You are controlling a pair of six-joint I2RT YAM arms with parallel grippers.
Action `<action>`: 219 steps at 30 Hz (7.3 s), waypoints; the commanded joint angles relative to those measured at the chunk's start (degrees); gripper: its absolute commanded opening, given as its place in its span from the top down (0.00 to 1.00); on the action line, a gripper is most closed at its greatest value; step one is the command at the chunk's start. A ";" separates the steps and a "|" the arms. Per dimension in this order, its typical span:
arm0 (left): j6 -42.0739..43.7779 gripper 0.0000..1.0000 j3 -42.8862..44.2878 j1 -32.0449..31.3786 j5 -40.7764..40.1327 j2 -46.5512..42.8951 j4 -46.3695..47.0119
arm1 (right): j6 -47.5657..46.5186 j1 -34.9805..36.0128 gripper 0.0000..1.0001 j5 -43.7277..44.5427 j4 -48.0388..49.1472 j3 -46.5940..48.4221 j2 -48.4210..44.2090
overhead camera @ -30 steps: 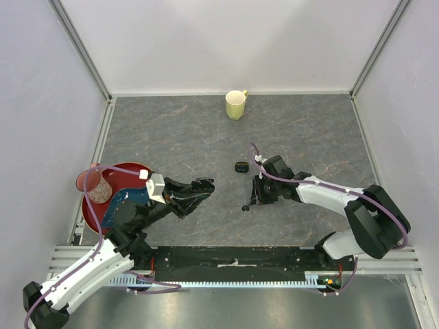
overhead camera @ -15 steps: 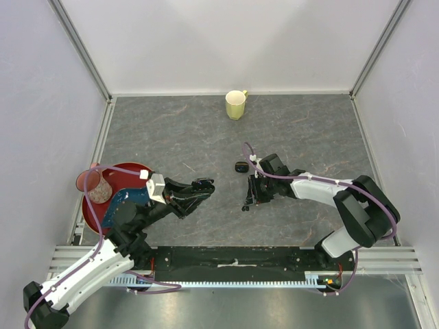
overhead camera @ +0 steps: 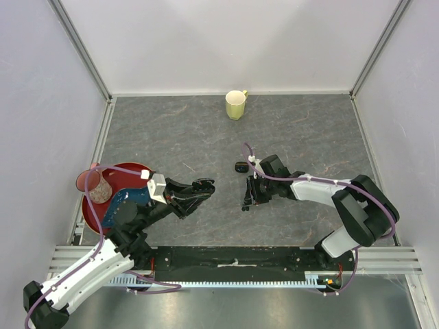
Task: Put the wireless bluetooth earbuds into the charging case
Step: Pick up the earbud from the center of the board.
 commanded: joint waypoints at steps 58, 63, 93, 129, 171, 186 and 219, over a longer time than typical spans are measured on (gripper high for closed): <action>-3.85 0.98 -0.71 -0.13 0.77 0.44 2.89 | 18.05 7.89 0.68 10.85 2.81 -8.88 -5.74; -4.12 0.98 -1.24 -0.13 0.15 -0.53 2.72 | 20.69 8.94 0.73 11.56 3.43 -9.85 -6.70; -4.64 0.98 -1.41 -0.22 -0.11 -1.76 1.40 | 8.21 14.13 0.60 14.98 -5.71 3.25 -9.87; -2.09 0.98 -2.12 -0.13 -11.01 -13.80 -7.65 | 10.85 24.85 0.64 21.48 -2.46 5.79 -2.93; -3.41 0.98 -3.35 -0.22 -11.80 -14.94 -8.62 | 5.05 25.03 0.76 28.52 -10.11 8.87 -0.99; -2.98 0.98 -3.44 -0.22 -10.31 -14.51 -8.62 | 5.75 24.94 0.99 32.03 -9.93 9.40 -5.20; 8.71 0.98 2.98 -0.22 15.25 -0.36 -3.79 | -23.52 18.17 1.00 -8.75 -45.09 47.02 -24.38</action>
